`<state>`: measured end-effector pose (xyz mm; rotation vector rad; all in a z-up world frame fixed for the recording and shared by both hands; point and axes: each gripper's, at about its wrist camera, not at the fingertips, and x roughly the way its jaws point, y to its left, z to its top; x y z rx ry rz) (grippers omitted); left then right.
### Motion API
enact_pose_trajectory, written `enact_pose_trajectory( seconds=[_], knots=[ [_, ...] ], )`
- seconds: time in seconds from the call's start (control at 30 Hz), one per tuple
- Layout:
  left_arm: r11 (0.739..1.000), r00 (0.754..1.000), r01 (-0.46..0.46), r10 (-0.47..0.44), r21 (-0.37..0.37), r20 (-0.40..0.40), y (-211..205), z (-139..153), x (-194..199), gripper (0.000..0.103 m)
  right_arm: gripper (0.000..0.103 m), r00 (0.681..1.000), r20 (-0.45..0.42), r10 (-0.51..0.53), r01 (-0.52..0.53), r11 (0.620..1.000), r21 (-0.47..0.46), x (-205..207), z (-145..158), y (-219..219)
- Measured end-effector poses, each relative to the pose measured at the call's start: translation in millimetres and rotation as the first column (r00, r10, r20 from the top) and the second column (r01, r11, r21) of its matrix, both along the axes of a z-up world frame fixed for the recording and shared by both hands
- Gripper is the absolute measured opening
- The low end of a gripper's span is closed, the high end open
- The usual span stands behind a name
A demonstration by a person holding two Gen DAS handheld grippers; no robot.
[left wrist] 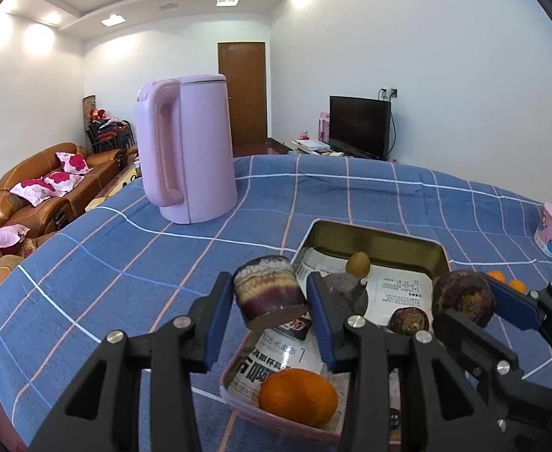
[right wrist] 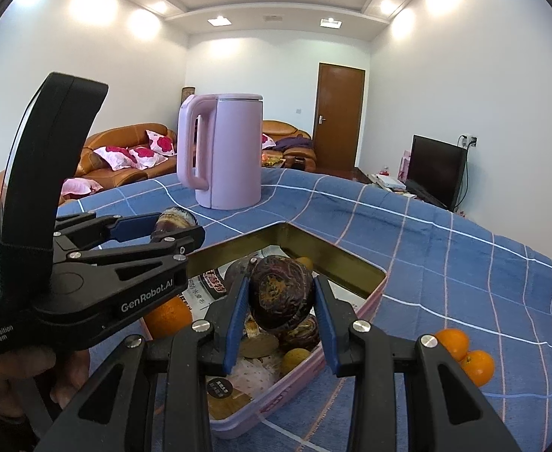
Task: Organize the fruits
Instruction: 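Open the left tool over the tin while the right tool releases the brown fruit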
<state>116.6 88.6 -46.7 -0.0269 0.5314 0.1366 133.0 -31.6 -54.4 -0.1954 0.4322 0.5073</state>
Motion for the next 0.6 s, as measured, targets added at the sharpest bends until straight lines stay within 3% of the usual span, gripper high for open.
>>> enact_pose_trajectory(
  seconds=[0.6],
  knots=[
    [0.998, 0.996, 0.048, -0.045, 0.039, -0.080, -8, -11, 9, 0.042, 0.037, 0.994, -0.105, 0.034, -0.036, 0.999, -0.019, 10, -9, 4]
  ],
)
